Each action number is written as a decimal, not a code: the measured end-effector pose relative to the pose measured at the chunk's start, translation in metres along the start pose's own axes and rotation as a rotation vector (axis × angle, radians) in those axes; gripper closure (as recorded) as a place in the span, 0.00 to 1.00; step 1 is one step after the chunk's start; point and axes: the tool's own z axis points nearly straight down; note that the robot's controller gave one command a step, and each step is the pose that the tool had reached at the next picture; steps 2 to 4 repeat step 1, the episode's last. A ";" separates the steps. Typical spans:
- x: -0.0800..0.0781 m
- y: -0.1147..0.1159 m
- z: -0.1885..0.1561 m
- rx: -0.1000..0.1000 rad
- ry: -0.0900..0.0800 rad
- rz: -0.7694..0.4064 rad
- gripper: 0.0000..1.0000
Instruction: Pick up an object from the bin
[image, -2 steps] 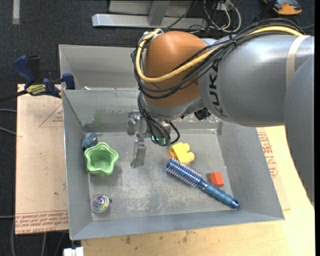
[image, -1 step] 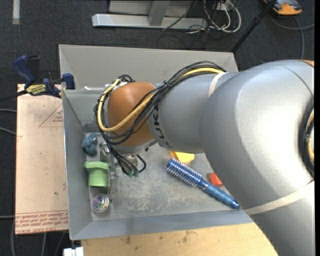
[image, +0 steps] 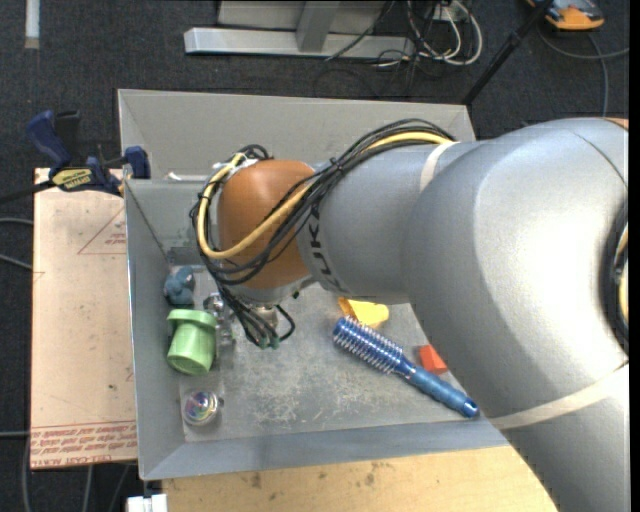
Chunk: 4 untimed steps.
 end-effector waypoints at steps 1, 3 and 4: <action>-0.013 0.005 -0.139 -0.004 -0.012 -0.022 1.00; -0.013 0.005 -0.139 -0.004 -0.012 -0.022 1.00; -0.013 0.005 -0.139 -0.004 -0.012 -0.022 1.00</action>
Offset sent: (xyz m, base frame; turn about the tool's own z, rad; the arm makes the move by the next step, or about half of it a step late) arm 0.0098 0.0056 0.1338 -0.0226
